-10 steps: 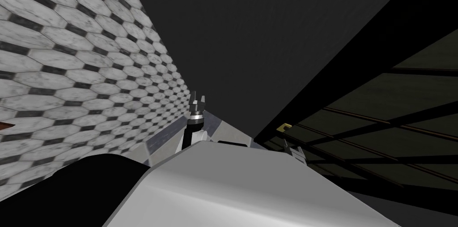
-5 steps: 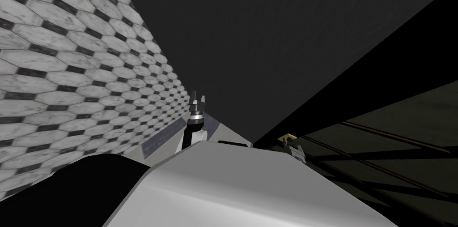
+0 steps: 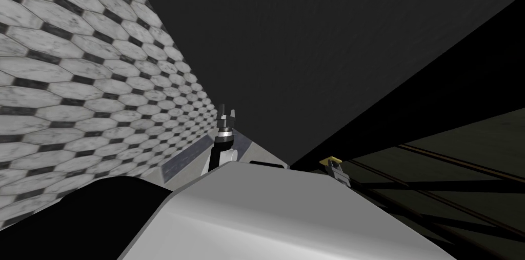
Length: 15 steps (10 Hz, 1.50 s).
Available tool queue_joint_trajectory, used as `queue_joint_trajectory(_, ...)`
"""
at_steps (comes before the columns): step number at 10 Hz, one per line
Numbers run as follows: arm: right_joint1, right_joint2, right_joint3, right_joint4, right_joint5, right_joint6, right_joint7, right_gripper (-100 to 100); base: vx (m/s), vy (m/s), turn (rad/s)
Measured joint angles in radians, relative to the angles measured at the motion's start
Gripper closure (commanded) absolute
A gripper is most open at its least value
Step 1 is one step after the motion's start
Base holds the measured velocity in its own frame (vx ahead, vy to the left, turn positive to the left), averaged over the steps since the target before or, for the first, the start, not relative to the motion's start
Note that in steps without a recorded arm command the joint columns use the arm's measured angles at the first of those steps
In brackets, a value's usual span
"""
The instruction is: Pull the door open
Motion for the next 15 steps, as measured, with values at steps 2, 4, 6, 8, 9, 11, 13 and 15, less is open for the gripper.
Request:
queue_joint_trajectory(2,0.000,0.001,0.001,0.000,0.000,0.000,0.000,100,0.000,0.000,0.000)
queue_joint_trajectory(4,-0.001,0.000,0.002,0.000,0.000,0.000,-0.016,100,-0.009,-0.001,-0.004)
queue_joint_trajectory(6,-0.007,-0.001,0.005,0.006,-0.001,-0.001,-0.059,100,-0.013,-0.004,-0.001)
queue_joint_trajectory(8,-0.008,-0.001,0.009,0.001,-0.003,0.002,-0.102,100,-0.018,-0.002,-0.008)
queue_joint_trajectory(9,-0.011,-0.001,0.012,0.002,-0.004,0.003,-0.130,100,-0.023,-0.001,-0.007)
queue_joint_trajectory(11,-0.016,-0.002,0.016,0.007,-0.006,0.002,-0.178,100,-0.017,-0.003,-0.004)
queue_joint_trajectory(13,-0.020,-0.002,0.020,0.006,-0.008,0.005,-0.227,100,-0.021,-0.003,-0.008)
queue_joint_trajectory(15,-0.026,-0.002,0.026,0.011,-0.011,0.003,-0.278,100,-0.021,-0.003,-0.007)
